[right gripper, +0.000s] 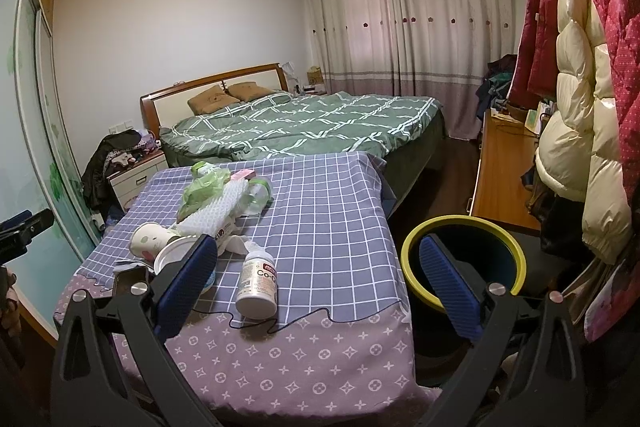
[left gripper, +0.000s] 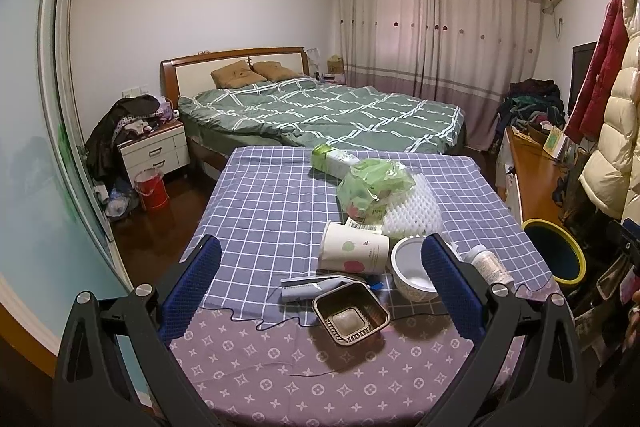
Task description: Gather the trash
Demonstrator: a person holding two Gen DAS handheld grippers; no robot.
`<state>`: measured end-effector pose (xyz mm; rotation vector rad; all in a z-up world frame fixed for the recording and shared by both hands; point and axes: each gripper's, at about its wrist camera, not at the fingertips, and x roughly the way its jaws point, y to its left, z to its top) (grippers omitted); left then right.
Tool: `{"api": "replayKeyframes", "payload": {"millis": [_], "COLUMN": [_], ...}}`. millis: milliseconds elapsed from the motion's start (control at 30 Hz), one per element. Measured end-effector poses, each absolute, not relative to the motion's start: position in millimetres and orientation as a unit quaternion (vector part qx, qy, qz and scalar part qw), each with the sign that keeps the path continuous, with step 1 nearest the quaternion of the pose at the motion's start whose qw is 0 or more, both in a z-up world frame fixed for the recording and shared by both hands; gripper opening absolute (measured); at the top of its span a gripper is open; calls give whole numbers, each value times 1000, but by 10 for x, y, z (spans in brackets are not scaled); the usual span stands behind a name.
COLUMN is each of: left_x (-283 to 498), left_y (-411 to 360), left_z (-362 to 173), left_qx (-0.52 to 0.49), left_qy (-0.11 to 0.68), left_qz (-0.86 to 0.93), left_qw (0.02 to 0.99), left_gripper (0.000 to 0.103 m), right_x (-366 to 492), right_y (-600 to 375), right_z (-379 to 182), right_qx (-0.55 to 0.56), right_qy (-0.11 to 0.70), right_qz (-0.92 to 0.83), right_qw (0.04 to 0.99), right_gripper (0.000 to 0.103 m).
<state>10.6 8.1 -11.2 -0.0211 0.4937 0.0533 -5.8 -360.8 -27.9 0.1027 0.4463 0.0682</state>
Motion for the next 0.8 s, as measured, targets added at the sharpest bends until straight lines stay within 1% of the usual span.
{"api": "replayKeyframes", "payload": {"millis": [800], "left_x": [135], "left_y": [80], "left_z": [-118], "left_qx": [-10], "left_qy": [248], "left_qz": [28], "left_qw": [968], "left_gripper": [99], "right_x": [-16], "right_y": [-3632], "right_z": [-296], "right_qx": [52], "right_qy": [227], "right_qz": [29], "right_qw": [972], "right_gripper": [97]}}
